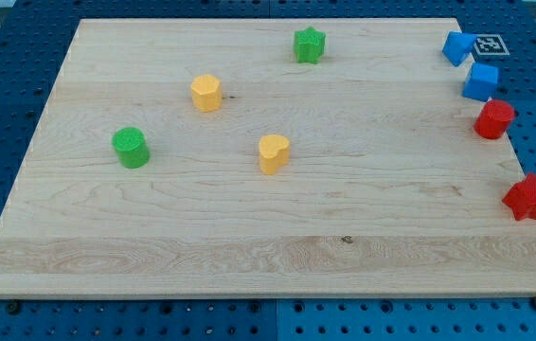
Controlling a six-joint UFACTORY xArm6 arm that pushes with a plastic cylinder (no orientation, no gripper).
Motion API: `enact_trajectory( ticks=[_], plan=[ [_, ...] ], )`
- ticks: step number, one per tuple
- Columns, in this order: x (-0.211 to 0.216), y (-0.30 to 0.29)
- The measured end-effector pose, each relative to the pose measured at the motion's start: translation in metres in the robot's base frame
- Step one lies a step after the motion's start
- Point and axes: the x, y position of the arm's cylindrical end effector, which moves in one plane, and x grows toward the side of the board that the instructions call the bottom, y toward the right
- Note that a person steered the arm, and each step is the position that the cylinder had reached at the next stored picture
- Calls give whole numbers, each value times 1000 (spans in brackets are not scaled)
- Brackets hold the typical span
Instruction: Move the red star towards top left
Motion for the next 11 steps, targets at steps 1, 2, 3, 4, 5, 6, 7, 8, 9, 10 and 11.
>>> enact_trajectory(
  ticks=[1,2,3,4,5,6,7,8,9,10,11],
  plan=[
    [2,0],
    [2,0],
    [2,-8],
    [2,-11],
    [2,-18],
    [4,-28],
    [9,-32],
    [29,-32],
    [31,-60],
    [24,-61],
    [24,-46]
  ],
)
